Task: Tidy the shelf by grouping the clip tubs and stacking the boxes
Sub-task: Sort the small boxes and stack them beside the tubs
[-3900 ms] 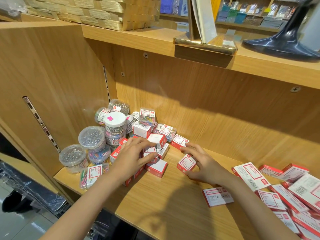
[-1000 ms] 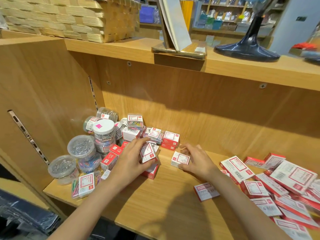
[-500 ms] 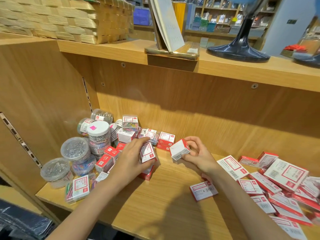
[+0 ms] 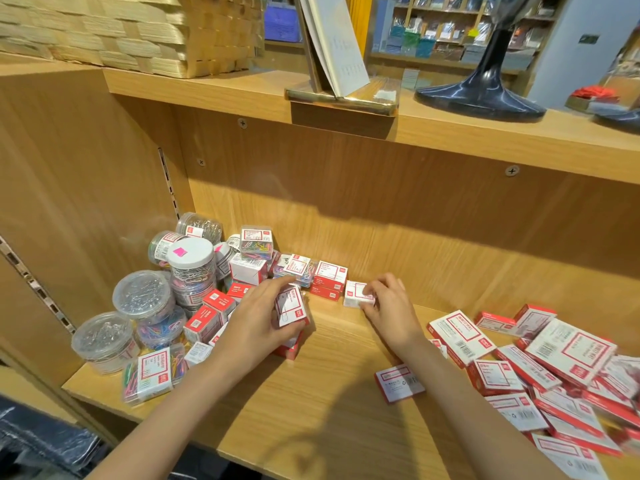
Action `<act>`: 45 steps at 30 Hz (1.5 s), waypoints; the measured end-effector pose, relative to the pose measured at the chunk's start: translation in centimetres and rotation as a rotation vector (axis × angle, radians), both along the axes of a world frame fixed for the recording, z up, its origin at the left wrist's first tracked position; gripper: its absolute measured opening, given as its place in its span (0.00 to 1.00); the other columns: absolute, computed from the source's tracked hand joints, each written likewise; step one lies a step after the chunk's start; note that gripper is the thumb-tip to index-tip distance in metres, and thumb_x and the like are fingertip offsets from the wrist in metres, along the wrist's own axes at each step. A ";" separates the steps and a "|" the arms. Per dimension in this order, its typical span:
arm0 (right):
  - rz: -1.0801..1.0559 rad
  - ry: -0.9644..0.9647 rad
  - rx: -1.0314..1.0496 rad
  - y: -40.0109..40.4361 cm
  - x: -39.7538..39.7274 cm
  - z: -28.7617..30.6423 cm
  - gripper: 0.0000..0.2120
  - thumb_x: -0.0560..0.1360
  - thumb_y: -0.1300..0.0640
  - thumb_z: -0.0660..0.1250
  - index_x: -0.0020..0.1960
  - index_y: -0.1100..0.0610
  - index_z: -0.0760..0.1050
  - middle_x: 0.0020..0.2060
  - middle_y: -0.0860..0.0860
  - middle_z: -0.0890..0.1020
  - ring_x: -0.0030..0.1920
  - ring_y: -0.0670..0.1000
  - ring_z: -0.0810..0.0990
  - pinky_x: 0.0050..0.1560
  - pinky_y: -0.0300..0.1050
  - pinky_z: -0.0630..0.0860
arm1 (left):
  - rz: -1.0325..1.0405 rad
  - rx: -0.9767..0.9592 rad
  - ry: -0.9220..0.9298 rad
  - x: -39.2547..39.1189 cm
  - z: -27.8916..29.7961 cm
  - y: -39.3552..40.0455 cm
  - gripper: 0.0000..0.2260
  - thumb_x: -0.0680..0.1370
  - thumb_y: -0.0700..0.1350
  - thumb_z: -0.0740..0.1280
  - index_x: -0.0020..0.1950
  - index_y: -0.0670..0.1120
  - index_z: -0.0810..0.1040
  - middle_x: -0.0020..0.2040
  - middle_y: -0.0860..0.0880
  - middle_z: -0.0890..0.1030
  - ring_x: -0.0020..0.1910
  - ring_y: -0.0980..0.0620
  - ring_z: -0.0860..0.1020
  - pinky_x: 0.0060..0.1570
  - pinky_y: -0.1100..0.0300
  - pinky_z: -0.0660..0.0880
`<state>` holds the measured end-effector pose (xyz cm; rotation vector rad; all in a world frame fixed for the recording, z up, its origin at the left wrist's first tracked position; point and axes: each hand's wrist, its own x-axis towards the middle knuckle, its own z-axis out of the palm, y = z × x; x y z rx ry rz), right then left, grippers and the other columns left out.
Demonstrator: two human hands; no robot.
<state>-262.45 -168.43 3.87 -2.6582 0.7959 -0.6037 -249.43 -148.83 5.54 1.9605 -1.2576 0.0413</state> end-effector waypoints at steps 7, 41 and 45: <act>-0.021 -0.033 0.007 -0.3 0.8 -0.2 0.09 0.73 0.61 0.67 0.53 0.61 0.76 0.50 0.52 0.72 0.53 0.50 0.69 0.51 0.34 0.62 | 0.025 -0.015 -0.002 0.7 -0.3 0.0 0.28 0.68 0.43 0.75 0.65 0.46 0.70 0.59 0.52 0.75 0.58 0.52 0.72 0.53 0.67 0.64; -0.359 -0.308 0.265 0.8 0.9 0.7 0.12 0.74 0.50 0.66 0.38 0.57 0.73 0.44 0.51 0.72 0.50 0.51 0.69 0.51 0.43 0.65 | 0.056 0.126 -0.289 1.6 -1.2 0.9 0.18 0.74 0.50 0.55 0.58 0.46 0.77 0.56 0.49 0.77 0.56 0.50 0.71 0.57 0.57 0.62; 0.077 -0.295 0.244 4.4 1.9 2.4 0.06 0.74 0.54 0.67 0.46 0.56 0.75 0.42 0.47 0.71 0.40 0.43 0.71 0.44 0.37 0.67 | 0.233 0.157 -0.341 2.1 -0.9 2.6 0.19 0.72 0.51 0.55 0.58 0.45 0.75 0.58 0.46 0.76 0.57 0.46 0.68 0.56 0.49 0.65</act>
